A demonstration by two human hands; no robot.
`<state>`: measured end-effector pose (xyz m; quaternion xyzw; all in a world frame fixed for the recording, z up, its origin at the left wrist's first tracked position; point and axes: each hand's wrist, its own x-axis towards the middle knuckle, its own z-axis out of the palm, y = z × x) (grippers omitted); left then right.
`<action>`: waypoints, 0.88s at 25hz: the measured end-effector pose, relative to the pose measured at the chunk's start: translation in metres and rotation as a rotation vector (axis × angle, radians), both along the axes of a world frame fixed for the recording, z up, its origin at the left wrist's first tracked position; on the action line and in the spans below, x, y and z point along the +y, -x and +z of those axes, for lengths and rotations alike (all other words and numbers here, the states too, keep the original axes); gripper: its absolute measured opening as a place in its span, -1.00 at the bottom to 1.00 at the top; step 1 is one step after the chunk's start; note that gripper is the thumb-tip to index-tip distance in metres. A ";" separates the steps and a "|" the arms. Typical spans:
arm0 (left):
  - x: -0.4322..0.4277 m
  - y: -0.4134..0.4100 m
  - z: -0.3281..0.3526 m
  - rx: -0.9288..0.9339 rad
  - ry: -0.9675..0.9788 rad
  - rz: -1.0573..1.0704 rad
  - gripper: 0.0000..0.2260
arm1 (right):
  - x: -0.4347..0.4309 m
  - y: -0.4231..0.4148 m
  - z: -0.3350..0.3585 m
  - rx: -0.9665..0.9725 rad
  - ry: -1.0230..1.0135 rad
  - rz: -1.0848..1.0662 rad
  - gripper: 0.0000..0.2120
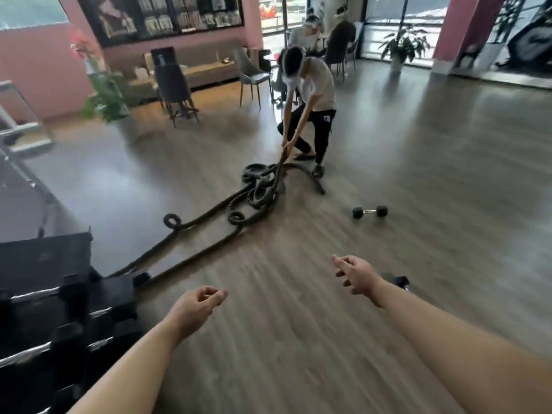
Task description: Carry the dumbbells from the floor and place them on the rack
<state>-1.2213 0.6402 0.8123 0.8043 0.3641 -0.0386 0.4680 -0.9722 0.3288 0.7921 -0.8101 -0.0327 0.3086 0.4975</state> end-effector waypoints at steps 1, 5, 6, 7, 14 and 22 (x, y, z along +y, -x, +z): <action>-0.011 -0.030 -0.002 0.007 0.006 -0.017 -0.64 | -0.015 -0.026 -0.005 0.006 0.010 -0.018 -0.70; -0.046 -0.143 -0.012 0.010 0.013 -0.073 -0.74 | -0.066 -0.116 -0.022 0.030 0.047 -0.056 -0.72; -0.056 -0.170 -0.013 0.005 0.015 -0.091 -0.74 | -0.077 -0.136 -0.023 0.030 0.051 -0.065 -0.72; -0.065 -0.197 -0.014 0.000 0.019 -0.110 -0.73 | -0.088 -0.156 -0.023 0.024 0.056 -0.075 -0.73; -0.085 -0.350 -0.011 0.025 -0.003 -0.241 -0.51 | -0.117 -0.265 -0.012 -0.001 0.058 -0.172 -0.72; -0.033 -0.547 -0.047 0.010 0.035 -0.386 -0.44 | -0.082 -0.398 -0.021 -0.048 0.141 -0.258 -0.65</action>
